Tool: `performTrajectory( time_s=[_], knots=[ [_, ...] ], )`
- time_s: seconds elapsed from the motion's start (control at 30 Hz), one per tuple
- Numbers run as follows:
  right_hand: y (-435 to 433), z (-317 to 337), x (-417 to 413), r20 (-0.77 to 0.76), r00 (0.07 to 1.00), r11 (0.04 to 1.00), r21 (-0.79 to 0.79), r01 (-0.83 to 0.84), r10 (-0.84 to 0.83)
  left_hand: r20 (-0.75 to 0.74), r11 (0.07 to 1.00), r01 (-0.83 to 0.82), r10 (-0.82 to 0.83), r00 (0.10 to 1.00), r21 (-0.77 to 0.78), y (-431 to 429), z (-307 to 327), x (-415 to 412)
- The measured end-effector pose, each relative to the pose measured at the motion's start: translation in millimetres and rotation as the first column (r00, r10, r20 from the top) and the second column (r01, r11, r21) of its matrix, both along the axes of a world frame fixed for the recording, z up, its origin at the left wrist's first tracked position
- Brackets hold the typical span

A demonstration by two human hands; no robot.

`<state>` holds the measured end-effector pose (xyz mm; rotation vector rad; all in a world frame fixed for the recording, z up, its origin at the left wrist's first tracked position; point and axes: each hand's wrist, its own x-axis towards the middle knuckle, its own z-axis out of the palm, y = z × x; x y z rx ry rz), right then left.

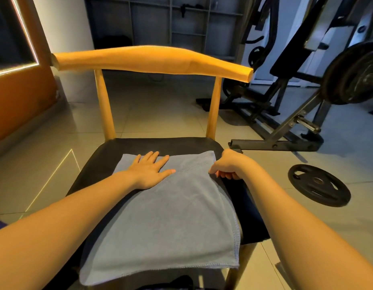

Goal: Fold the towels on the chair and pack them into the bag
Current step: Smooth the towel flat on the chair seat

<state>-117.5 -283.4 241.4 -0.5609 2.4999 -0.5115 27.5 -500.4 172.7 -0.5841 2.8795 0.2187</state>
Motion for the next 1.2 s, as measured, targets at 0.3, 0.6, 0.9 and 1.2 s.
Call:
performTrajectory(
  time_s=[0.3, 0.6, 0.9, 1.2],
  knots=[
    [7.4, 3.0, 12.4, 0.053, 0.998, 0.997, -0.065, 0.043, -0.039, -0.012, 0.997, -0.067, 0.066, 0.998, -0.029, 2.4, -4.6, 0.5],
    [28.9, -8.6, 4.6, 0.159, 0.965, 0.947, -0.215, 0.238, -0.207, 0.006, 0.996, -0.079, 0.079, 0.997, -0.033, 5.9, -0.1, 2.9],
    [52.0, 0.8, 31.2, 0.234, 0.966, 0.958, -0.235, 0.165, -0.109, -0.048, 0.998, 0.064, -0.065, 0.997, -0.018, 50.2, 9.6, 18.4],
    [69.8, -2.7, 55.5, 0.178, 0.978, 0.946, -0.284, 0.157, -0.109, -0.048, 1.000, 0.013, -0.012, 0.999, 0.016, 68.0, 10.5, 22.3]
  ],
)
